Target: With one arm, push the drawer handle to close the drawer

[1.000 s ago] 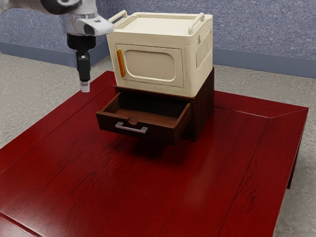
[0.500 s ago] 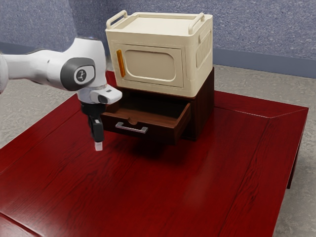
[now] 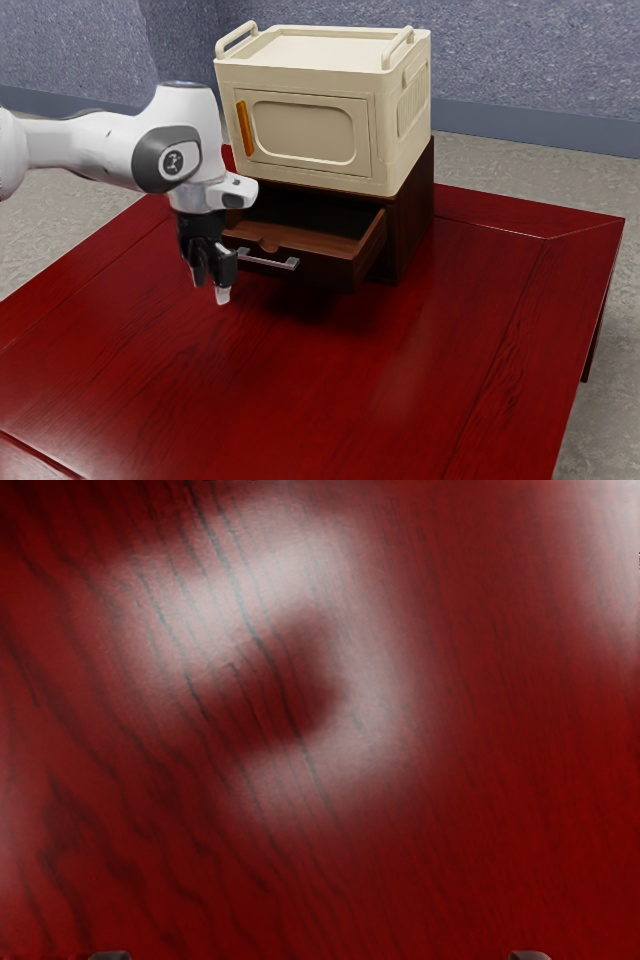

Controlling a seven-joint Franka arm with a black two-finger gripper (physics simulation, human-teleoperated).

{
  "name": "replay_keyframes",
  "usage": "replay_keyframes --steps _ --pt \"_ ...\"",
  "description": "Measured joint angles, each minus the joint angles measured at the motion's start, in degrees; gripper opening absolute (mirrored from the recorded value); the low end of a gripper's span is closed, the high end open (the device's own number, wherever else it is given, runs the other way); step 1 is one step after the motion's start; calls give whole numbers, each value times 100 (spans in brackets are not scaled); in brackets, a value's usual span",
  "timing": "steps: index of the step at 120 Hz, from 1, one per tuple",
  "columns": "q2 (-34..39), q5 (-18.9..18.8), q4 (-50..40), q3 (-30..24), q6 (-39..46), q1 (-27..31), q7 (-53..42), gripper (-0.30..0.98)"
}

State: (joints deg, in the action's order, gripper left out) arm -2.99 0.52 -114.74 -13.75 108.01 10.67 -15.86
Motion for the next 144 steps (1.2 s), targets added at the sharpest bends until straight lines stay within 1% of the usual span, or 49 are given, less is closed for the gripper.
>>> replay_keyframes --steps 11,19,30,42,66,79,91,121,144 --pt "-2 24 2 -4 12 -105 466 24" --pt "-7 30 8 -4 15 -154 774 13" --pt "-20 31 16 -18 19 -160 1166 3" --pt "-41 30 26 -21 25 -144 1580 -3" --pt "-224 60 187 -43 40 -137 2367 -8" --pt "-660 82 668 -47 45 -343 2727 -9" --pt "-877 82 901 -48 48 -421 3010 -9" --pt "-1242 68 1317 -48 51 -432 3536 -10" --pt "-1328 39 1481 -37 49 -421 3789 -10"
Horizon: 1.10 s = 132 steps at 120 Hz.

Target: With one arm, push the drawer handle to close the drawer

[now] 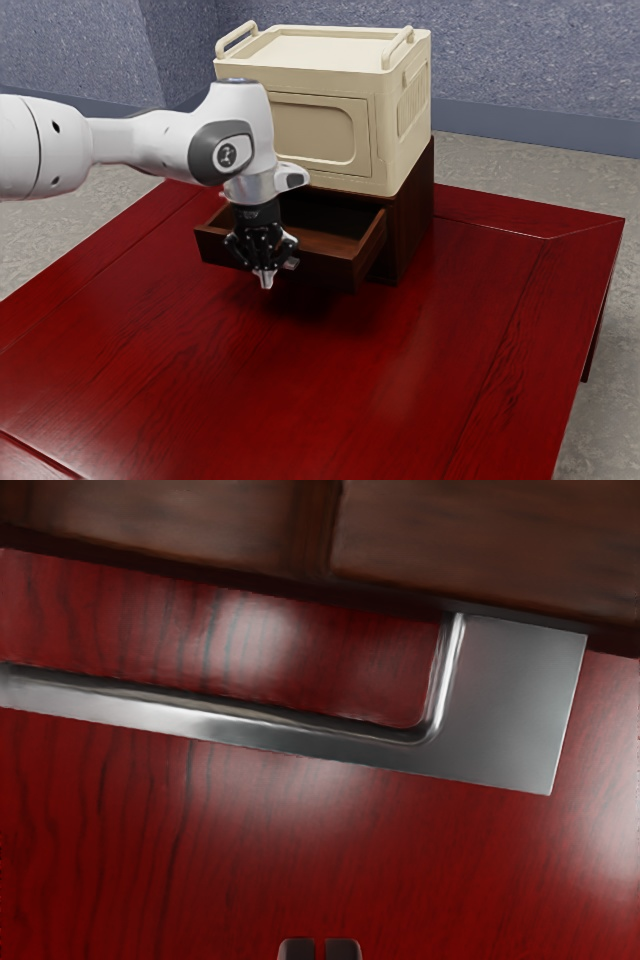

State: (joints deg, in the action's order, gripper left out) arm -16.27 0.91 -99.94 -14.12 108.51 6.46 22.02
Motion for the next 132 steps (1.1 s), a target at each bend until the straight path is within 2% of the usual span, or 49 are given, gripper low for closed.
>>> replay_keyframes --steps 40,54,72,132 --pt "-270 -36 322 40 2 56 -80 -10" --pt "-362 -298 444 33 3 27 -185 -10" --pt "-421 -432 525 32 3 46 -377 -10" --pt "-1028 -492 1197 30 3 -12 -913 -10"
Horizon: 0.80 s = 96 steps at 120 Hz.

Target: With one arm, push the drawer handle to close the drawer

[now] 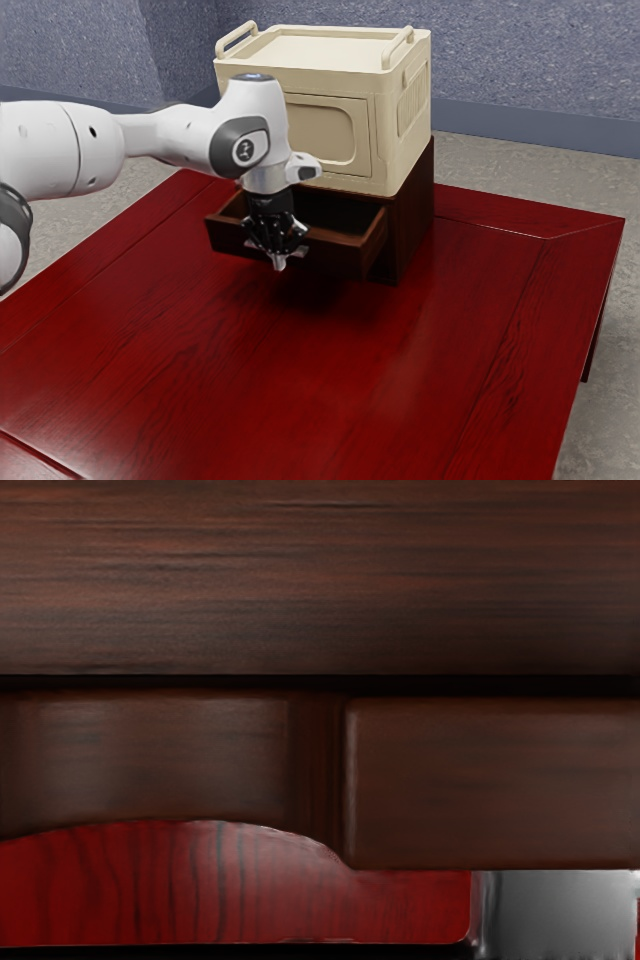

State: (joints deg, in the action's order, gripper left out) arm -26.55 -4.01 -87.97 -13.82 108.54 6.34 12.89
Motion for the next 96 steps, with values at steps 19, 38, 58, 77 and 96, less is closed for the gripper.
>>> replay_keyframes --steps 19,38,58,77,96 --pt "-198 6 317 -1 0 6 -102 -10" --pt "-315 6 541 13 0 31 -184 -10" --pt "-465 6 807 91 0 35 -266 -10" --pt "-576 5 964 104 0 42 -328 -10" --pt "-681 7 1142 150 3 29 -376 -10"
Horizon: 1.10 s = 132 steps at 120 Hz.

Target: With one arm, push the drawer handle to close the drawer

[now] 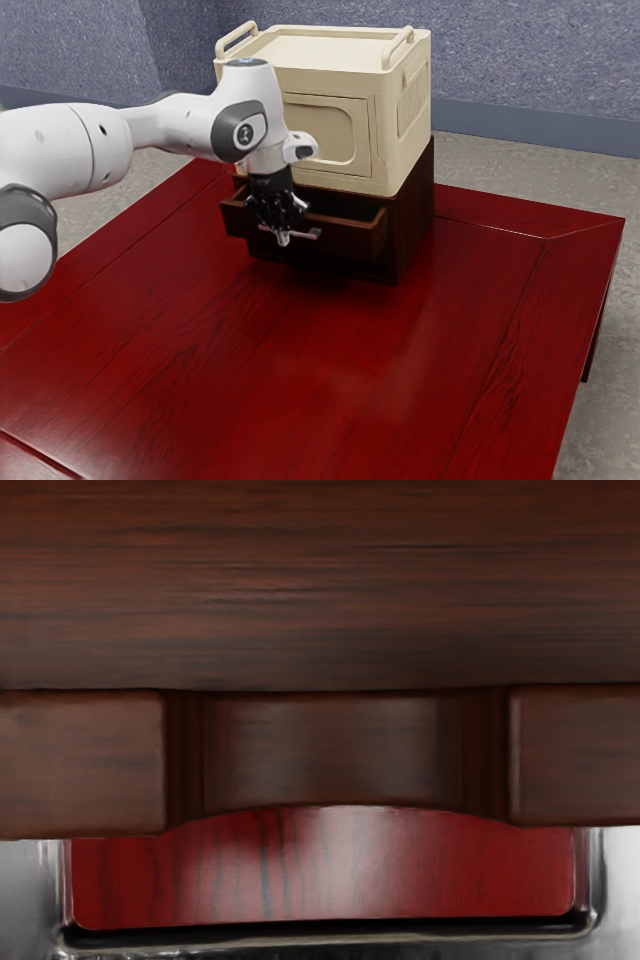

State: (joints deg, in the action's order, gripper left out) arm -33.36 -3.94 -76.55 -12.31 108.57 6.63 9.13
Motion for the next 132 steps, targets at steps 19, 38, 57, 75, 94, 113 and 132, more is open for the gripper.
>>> replay_keyframes --steps 19,38,57,75,94,113,132 --pt "-77 -1 101 81 33 -23 -30 -10" --pt "-201 -3 266 89 76 -63 -50 -10" --pt "-292 2 425 81 118 -155 -69 -10" --pt "-443 4 556 83 202 -165 -86 -10" --pt "-516 10 705 110 279 -187 -104 -10" --pt "-533 9 758 123 358 -196 -116 -10" --pt "-564 6 762 192 459 -205 -125 -10"
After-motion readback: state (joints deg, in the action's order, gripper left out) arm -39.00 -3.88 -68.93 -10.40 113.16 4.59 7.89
